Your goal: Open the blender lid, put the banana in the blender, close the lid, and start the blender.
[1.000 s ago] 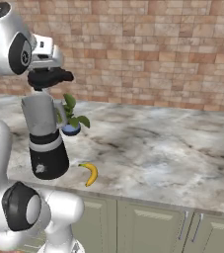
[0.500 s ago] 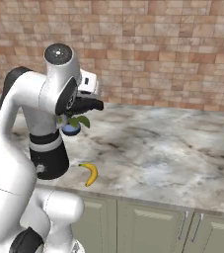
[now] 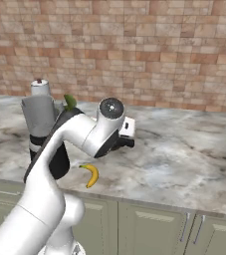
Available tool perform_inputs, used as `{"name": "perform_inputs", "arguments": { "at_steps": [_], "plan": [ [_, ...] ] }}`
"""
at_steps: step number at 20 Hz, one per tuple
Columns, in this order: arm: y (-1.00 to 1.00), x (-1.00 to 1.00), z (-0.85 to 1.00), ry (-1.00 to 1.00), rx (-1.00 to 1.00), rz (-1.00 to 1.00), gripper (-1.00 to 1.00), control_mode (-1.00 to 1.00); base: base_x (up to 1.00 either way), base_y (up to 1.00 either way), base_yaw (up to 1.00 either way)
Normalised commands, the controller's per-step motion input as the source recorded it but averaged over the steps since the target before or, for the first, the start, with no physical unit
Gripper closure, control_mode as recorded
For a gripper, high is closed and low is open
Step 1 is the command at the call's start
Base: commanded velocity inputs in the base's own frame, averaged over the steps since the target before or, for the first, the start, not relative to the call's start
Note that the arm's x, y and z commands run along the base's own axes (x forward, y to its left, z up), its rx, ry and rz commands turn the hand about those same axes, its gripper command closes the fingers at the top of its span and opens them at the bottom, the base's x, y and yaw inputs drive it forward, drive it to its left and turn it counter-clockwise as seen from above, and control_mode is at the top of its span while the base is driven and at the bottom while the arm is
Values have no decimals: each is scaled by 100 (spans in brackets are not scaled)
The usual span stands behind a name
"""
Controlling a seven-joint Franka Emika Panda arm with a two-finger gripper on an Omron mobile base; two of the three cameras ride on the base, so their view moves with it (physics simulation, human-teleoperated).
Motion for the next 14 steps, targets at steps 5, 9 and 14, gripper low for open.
{"name": "perform_inputs", "arguments": {
  "at_steps": [5, 9, 14],
  "plan": [
    [-87, 28, -100, 14, 0, 0, 100, -100, 0, 0, 0],
    [-53, 39, -99, 16, 0, 0, 100, -100, 0, 0, 0],
    [-25, 36, -82, 14, -5, 0, 100, -100, 0, 0, 0]
  ]
}}
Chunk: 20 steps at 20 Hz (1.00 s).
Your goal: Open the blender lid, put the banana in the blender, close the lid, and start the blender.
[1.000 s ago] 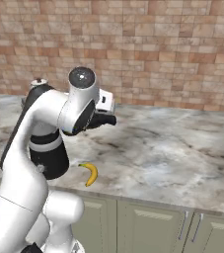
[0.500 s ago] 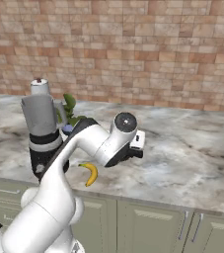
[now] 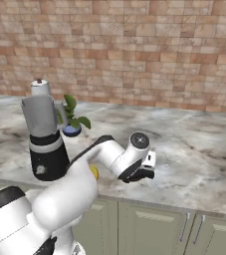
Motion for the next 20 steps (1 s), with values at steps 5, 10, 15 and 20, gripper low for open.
{"name": "perform_inputs", "arguments": {
  "at_steps": [5, 10, 15, 20],
  "plan": [
    [-3, 4, -26, 1, -6, 0, 100, -100, 0, 0, 0],
    [4, 23, -37, 6, -6, 0, 100, -100, 0, 0, 0],
    [0, 32, -20, 9, -2, 0, 100, -100, 0, 0, 0],
    [0, 25, -18, 4, 0, 0, 100, -100, 0, 0, 0]
  ]
}}
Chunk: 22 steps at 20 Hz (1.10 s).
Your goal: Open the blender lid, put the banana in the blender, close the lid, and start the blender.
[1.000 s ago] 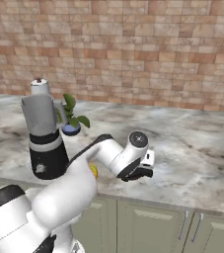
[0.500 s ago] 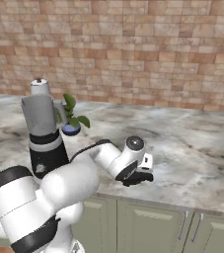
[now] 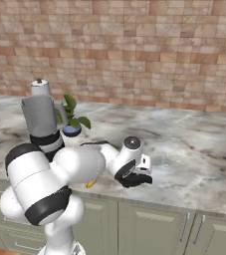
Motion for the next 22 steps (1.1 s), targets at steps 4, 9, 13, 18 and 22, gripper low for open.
{"name": "perform_inputs", "arguments": {
  "at_steps": [4, 9, 13, 18, 22],
  "plan": [
    [0, 34, -32, 5, 0, 1, 100, -100, 0, 0, 0],
    [0, 23, -25, 1, 0, 1, 100, -100, 0, 0, 0],
    [0, -3, -18, 0, 0, 2, -100, -100, 0, 0, 0],
    [11, 0, 1, 0, 0, 2, -100, -100, 0, 0, 0],
    [13, 0, 38, -3, 0, 1, -100, -100, 0, 0, 0]
  ]
}}
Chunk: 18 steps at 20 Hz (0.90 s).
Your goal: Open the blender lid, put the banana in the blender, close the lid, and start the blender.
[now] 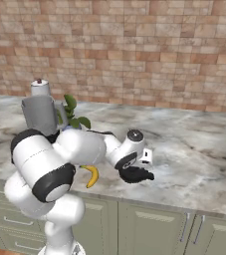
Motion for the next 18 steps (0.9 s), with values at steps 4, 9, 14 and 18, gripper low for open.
{"name": "perform_inputs", "arguments": {
  "at_steps": [4, 9, 14, 18],
  "plan": [
    [2, -14, 75, -15, -3, 2, -100, -100, 0, 0, 0],
    [27, -30, 40, -15, -4, 4, -100, -100, 0, 0, 0],
    [88, -18, -7, 5, -5, 8, -100, -100, 0, 0, 0],
    [87, 0, -27, 15, -4, 6, -100, -100, 0, 0, 0]
  ]
}}
